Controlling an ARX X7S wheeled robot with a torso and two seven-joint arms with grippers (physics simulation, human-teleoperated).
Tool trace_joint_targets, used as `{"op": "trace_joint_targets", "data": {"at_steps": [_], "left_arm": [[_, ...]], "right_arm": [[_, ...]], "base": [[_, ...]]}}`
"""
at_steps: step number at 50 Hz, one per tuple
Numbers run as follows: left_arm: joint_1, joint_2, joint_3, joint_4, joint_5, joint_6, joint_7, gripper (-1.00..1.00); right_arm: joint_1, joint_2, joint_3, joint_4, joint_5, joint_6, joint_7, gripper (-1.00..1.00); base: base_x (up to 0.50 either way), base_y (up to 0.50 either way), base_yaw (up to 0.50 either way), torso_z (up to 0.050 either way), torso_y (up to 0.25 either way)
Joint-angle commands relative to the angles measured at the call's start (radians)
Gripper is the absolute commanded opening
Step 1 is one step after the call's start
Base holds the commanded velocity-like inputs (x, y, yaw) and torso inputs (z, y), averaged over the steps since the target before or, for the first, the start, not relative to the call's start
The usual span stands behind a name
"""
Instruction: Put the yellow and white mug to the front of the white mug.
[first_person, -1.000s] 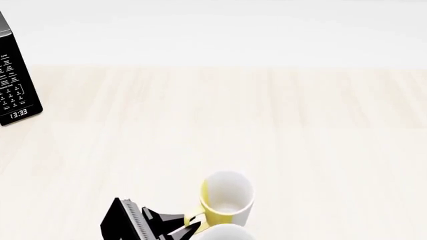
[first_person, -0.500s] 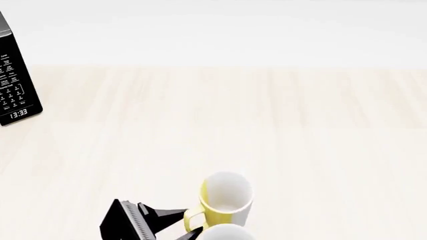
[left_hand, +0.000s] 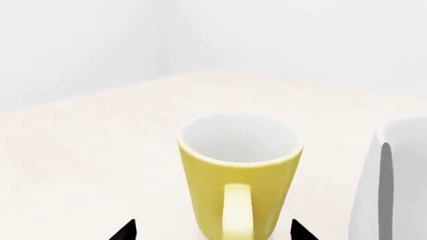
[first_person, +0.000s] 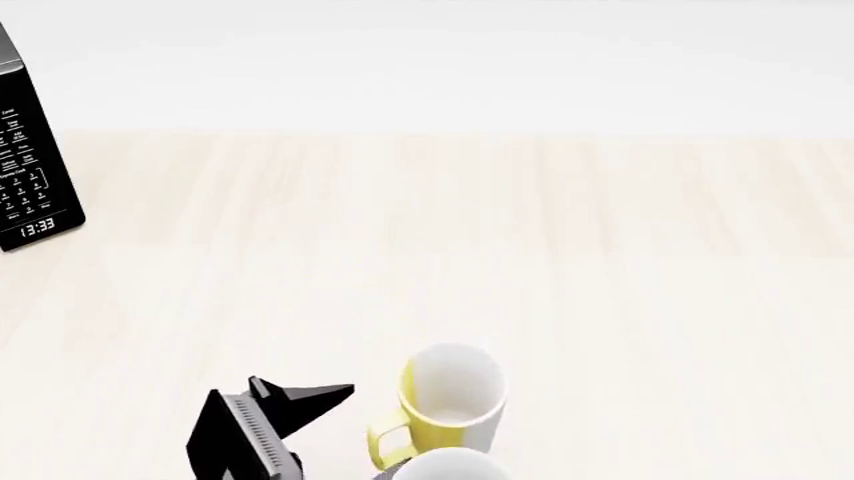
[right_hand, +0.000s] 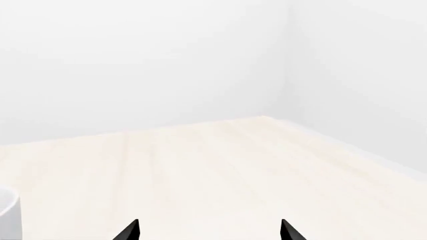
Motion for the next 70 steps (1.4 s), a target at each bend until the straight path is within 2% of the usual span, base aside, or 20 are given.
{"op": "trace_joint_targets", "data": {"at_steps": [1, 7, 14, 19, 22, 23, 24, 26, 30, 31, 32, 33, 40, 47, 53, 59, 63, 65, 67, 70], "left_arm": [[-0.01, -0.001, -0.079, 0.0, -0.054, -0.003, 0.084, 1.0], [-0.022, 0.001, -0.161, 0.001, -0.145, -0.02, 0.208, 1.0], [-0.005, -0.002, -0.158, 0.065, -0.298, -0.062, 0.321, 1.0], [0.143, -0.027, -0.16, 0.434, -0.367, -0.226, 0.219, 1.0], [0.211, -0.032, -0.179, 0.545, -0.359, -0.191, 0.112, 1.0], [0.257, -0.04, -0.197, 0.645, -0.422, -0.252, 0.103, 1.0], [0.305, -0.032, -0.218, 0.694, -0.366, -0.155, 0.019, 1.0], [0.348, -0.055, -0.202, 0.784, -0.422, -0.239, 0.044, 1.0], [0.468, -0.065, -0.238, 0.959, -0.436, -0.217, -0.05, 1.0], [0.48, -0.041, -0.272, 0.956, -0.371, -0.139, -0.139, 1.0], [0.526, -0.057, -0.266, 1.028, -0.452, -0.2, -0.108, 1.0], [0.547, -0.039, -0.288, 1.039, -0.402, -0.143, -0.169, 1.0], [0.678, -0.021, -0.295, 1.206, -0.372, -0.077, -0.286, 1.0], [0.758, -0.017, -0.322, 1.303, -0.324, -0.029, -0.436, 1.0], [0.789, -0.012, -0.314, 1.322, -0.295, 0.105, -0.532, 1.0], [0.761, -0.037, -0.294, 1.39, -0.256, 0.058, -0.613, 1.0], [0.76, -0.036, -0.29, 1.378, -0.21, 0.112, -0.627, 1.0], [0.781, -0.046, -0.273, 1.421, -0.245, 0.097, -0.634, 1.0], [0.791, -0.046, -0.269, 1.439, -0.197, 0.119, -0.641, 1.0], [0.812, -0.05, -0.261, 1.467, -0.195, 0.129, -0.65, 1.0]], "right_arm": [[0.004, 0.002, -0.006, 0.006, -0.001, 0.0, 0.002, 1.0], [0.008, 0.002, -0.011, 0.01, -0.001, 0.0, 0.003, 1.0], [0.008, 0.003, -0.012, 0.01, 0.001, -0.001, 0.005, 1.0], [0.005, 0.006, -0.016, 0.0, 0.001, -0.001, 0.004, 1.0], [0.0, 0.01, -0.021, -0.009, -0.006, -0.015, -0.002, 1.0], [-0.002, 0.011, -0.023, -0.014, -0.008, -0.021, -0.004, 1.0], [-0.002, 0.012, -0.028, -0.018, -0.016, -0.025, -0.006, 1.0], [-0.001, 0.013, -0.031, -0.019, -0.014, -0.029, -0.009, 1.0], [0.022, 0.007, -0.049, -0.011, -0.026, -0.031, -0.014, 1.0], [0.027, 0.004, -0.056, -0.004, -0.027, -0.039, -0.02, 1.0], [0.028, 0.001, -0.063, -0.003, -0.04, -0.052, -0.021, 1.0], [0.027, -0.001, -0.064, -0.01, -0.056, -0.06, -0.012, 1.0], [-0.013, -0.009, -0.061, -0.067, -0.126, -0.149, 0.021, 1.0], [-0.025, -0.021, -0.031, -0.028, -0.143, -0.348, 0.016, 1.0], [-0.034, -0.02, -0.032, -0.091, -0.234, -0.31, 0.047, 1.0], [-0.04, -0.03, -0.02, -0.215, -0.263, -0.255, 0.079, 1.0], [-0.057, -0.028, -0.012, -0.145, -0.282, -0.356, 0.089, 1.0], [-0.069, -0.005, -0.005, -0.217, -0.224, -0.28, 0.074, 1.0], [-0.08, 0.0, -0.005, -0.288, -0.307, -0.218, 0.082, 1.0], [-0.085, 0.007, -0.008, -0.279, -0.317, -0.257, 0.08, 1.0]], "base": [[0.0, 0.0, 0.0, 0.0, 0.0], [0.0, 0.0, 0.0, 0.0, 0.0], [0.0, 0.0, 0.0, 0.0, 0.0], [0.0, 0.0, 0.0, 0.0, 0.0], [0.0, 0.0, 0.0, 0.0, 0.0], [0.0, 0.0, 0.0, 0.0, 0.0], [0.0, 0.0, 0.0, 0.0, 0.0], [0.0, 0.0, 0.0, 0.0, 0.0], [0.0, 0.0, 0.0, 0.0, 0.0], [0.0, 0.0, 0.0, 0.0, 0.0], [0.0, 0.0, 0.0, 0.0, 0.0], [0.0, 0.0, 0.0, 0.0, 0.0], [0.0, 0.0, 0.0, 0.0, 0.0], [0.0, 0.0, 0.0, 0.0, 0.0], [0.0, 0.0, 0.0, 0.0, 0.0], [0.0, 0.0, 0.0, 0.0, 0.0], [0.0, 0.0, 0.0, 0.0, 0.0], [0.0, 0.0, 0.0, 0.0, 0.0], [0.0, 0.0, 0.0, 0.0, 0.0], [0.0, 0.0, 0.0, 0.0, 0.0]]}}
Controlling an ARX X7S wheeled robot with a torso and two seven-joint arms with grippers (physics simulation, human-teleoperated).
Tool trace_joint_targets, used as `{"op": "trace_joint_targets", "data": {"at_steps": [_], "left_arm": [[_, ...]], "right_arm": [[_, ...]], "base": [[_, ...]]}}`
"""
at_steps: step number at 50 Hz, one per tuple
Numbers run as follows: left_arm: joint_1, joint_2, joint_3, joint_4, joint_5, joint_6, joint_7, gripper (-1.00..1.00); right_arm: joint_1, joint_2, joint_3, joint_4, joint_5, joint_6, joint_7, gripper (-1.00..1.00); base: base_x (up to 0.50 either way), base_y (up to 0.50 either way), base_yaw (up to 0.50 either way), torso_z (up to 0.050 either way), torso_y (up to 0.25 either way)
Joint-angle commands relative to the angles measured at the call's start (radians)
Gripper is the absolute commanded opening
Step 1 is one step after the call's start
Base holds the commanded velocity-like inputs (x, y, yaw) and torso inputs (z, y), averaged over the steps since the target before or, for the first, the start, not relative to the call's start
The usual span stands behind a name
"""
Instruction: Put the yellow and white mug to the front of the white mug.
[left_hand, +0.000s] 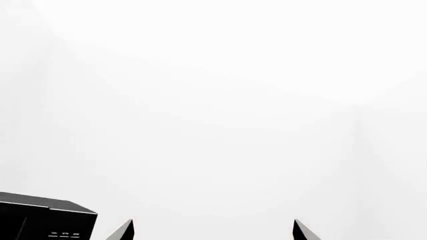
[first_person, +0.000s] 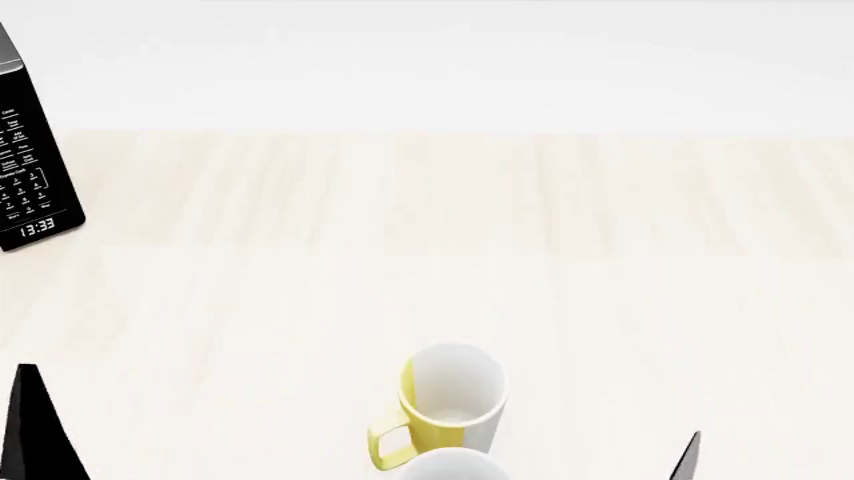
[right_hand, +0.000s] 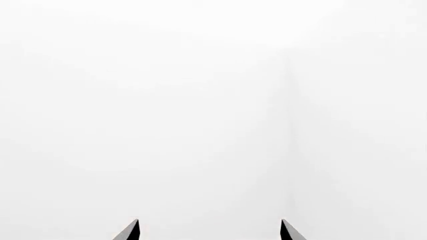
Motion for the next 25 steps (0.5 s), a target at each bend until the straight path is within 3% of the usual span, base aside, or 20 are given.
{"op": "trace_joint_targets", "data": {"at_steps": [1, 9, 25], "left_arm": [[0.054, -0.01, 0.019, 0.114, 0.048, 0.057, -0.093, 1.0], [0.095, -0.034, 0.038, 0.168, 0.03, 0.096, -0.095, 1.0], [0.11, -0.056, 0.031, 0.191, 0.022, 0.123, -0.137, 1.0]], "right_arm": [[-0.016, 0.028, 0.004, -0.085, -0.033, 0.023, 0.0, 1.0], [-0.092, 0.035, 0.022, -0.164, -0.063, -0.044, 0.012, 1.0], [-0.091, 0.031, 0.016, -0.156, -0.081, -0.046, 0.025, 1.0]], "base": [[0.0, 0.0, 0.0, 0.0, 0.0], [0.0, 0.0, 0.0, 0.0, 0.0], [0.0, 0.0, 0.0, 0.0, 0.0]]}}
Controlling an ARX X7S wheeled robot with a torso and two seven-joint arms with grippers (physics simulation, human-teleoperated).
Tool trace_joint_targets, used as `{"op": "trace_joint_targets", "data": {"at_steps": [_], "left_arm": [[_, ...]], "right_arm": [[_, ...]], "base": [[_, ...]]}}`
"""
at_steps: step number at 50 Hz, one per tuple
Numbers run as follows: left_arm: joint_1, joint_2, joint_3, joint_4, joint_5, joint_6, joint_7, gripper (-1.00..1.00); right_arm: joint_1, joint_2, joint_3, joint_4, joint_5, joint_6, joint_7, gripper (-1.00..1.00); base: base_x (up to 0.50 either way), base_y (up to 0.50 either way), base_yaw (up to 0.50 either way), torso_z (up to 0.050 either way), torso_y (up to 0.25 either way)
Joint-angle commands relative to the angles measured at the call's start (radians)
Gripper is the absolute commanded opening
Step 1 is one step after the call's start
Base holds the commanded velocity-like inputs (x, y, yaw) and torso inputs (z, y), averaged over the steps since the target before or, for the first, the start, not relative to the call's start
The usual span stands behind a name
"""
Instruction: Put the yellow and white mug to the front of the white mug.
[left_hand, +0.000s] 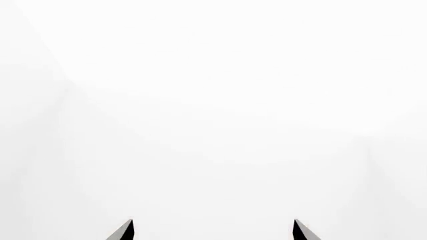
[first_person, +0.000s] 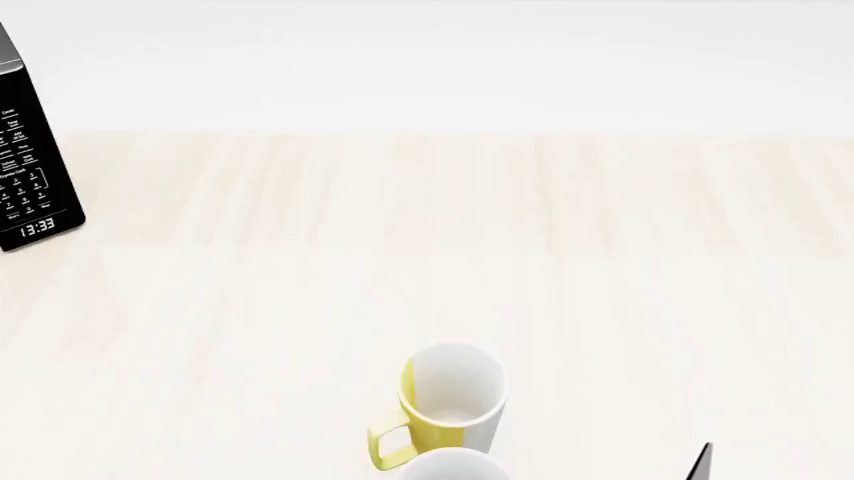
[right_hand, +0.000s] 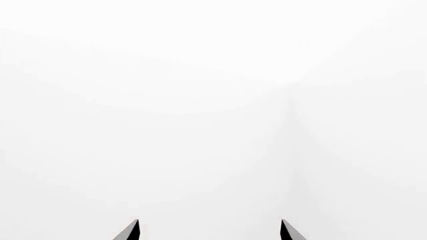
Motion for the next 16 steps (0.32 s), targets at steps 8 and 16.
{"op": "trace_joint_targets", "data": {"at_steps": [8, 16], "left_arm": [[0.014, -0.02, 0.0, 0.02, -0.028, 0.055, -0.037, 1.0], [0.034, 0.005, -0.02, 0.039, -0.016, 0.132, -0.059, 1.0]], "right_arm": [[-0.013, 0.007, -0.003, -0.015, -0.009, -0.007, 0.008, 1.0], [0.001, -0.019, 0.027, -0.01, -0.007, 0.048, 0.05, 1.0]], "base": [[0.0, 0.0, 0.0, 0.0, 0.0], [0.0, 0.0, 0.0, 0.0, 0.0]]}}
